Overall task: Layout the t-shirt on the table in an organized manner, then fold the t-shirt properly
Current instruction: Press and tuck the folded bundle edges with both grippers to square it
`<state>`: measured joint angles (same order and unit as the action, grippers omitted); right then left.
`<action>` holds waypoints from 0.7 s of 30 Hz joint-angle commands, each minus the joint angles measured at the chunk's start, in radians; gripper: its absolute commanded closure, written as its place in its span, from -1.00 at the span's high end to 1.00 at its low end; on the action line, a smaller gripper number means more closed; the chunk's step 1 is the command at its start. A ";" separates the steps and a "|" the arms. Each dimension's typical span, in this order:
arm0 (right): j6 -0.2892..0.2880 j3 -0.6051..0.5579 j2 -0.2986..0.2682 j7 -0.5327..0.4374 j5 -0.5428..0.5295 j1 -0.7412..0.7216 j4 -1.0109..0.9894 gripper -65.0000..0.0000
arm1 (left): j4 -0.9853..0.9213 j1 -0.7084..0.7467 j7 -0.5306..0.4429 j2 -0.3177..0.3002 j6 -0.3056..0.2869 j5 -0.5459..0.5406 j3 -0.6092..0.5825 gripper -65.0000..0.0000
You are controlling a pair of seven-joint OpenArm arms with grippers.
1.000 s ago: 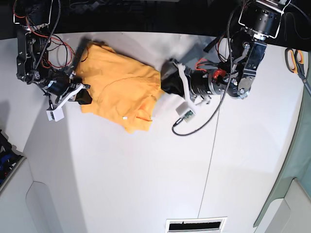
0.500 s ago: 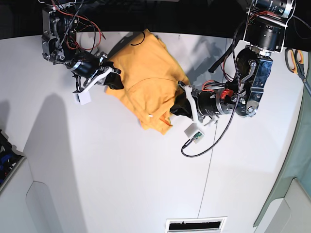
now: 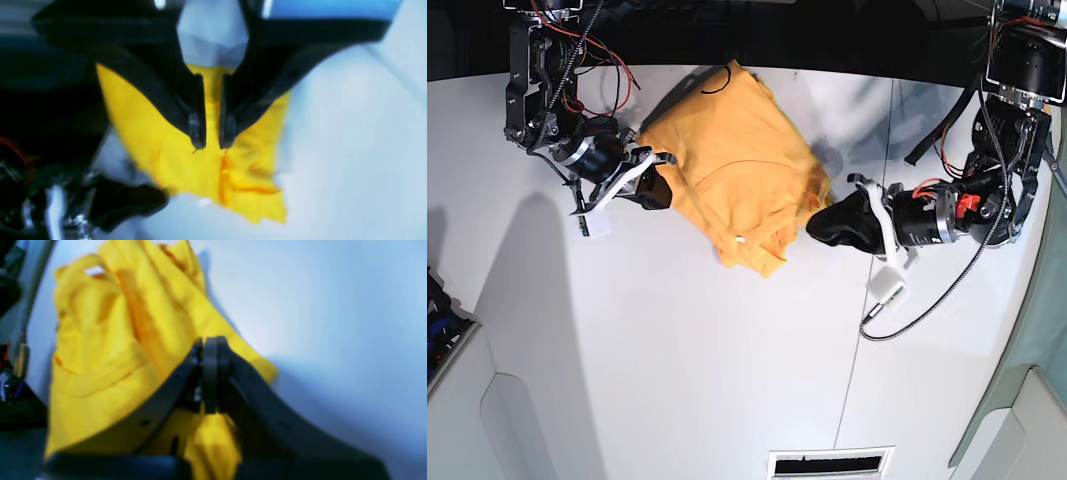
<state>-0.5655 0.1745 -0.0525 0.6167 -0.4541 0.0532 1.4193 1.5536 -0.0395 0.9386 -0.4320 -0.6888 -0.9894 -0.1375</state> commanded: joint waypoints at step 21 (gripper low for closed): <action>-0.008 0.000 -0.002 0.012 -0.064 0.045 -0.016 -1.00 | -0.239 0.019 -0.237 0.164 -0.009 0.329 -0.064 -0.82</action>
<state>-0.5652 0.1738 -0.0517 0.6418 -0.5026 0.1032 1.3891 1.3010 -0.0044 0.7174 -0.2630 -0.6968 -0.6483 -0.2073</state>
